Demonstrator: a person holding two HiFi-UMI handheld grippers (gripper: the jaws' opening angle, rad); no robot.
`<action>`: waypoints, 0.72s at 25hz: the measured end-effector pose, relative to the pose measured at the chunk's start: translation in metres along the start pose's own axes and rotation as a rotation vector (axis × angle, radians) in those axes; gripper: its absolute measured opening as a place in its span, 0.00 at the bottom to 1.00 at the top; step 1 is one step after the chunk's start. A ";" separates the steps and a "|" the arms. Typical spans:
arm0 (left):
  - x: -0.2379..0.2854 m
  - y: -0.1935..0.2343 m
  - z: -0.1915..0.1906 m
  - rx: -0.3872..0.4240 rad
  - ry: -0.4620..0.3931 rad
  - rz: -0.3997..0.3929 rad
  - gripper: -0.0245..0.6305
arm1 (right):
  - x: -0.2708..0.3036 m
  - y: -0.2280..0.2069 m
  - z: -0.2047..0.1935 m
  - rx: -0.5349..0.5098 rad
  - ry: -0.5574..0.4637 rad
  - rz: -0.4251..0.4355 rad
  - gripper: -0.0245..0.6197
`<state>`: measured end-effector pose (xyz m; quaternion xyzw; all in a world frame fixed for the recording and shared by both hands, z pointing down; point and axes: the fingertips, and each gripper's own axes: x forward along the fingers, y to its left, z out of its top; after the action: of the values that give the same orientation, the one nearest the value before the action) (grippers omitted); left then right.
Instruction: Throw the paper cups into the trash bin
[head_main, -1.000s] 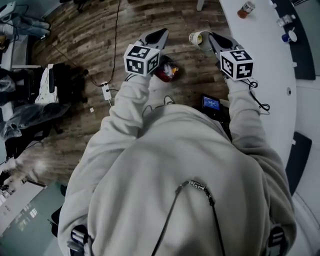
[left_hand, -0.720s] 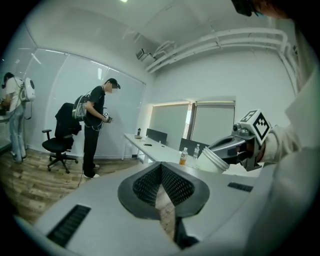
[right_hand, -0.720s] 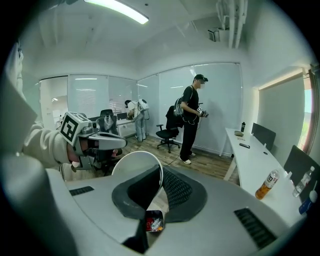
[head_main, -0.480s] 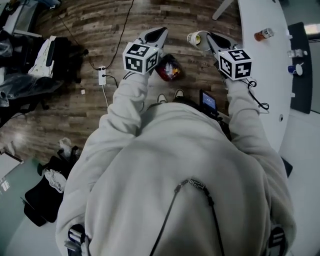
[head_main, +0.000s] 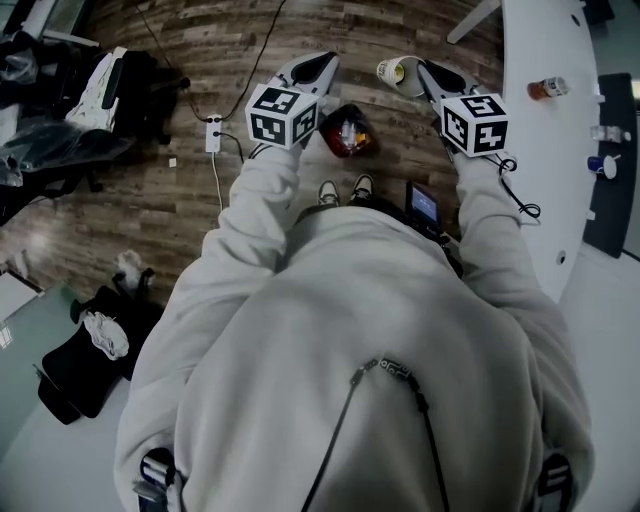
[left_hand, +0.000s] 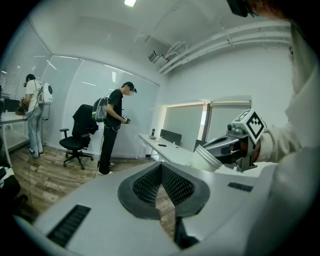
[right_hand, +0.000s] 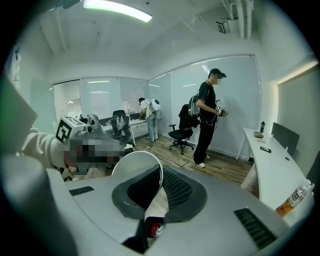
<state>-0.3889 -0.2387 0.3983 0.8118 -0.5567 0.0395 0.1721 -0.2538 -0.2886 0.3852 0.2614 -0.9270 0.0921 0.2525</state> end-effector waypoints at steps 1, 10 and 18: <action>0.000 0.003 0.000 -0.008 -0.002 0.012 0.04 | 0.001 0.000 0.000 -0.001 -0.001 0.005 0.10; 0.001 0.013 0.012 0.007 -0.006 0.057 0.04 | 0.017 -0.004 0.013 -0.014 -0.016 0.047 0.10; -0.011 0.024 -0.001 -0.054 -0.034 0.092 0.04 | 0.039 -0.002 -0.001 0.002 -0.006 0.088 0.10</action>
<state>-0.4150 -0.2364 0.4016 0.7811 -0.5969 0.0184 0.1823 -0.2809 -0.3069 0.4056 0.2211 -0.9383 0.1031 0.2452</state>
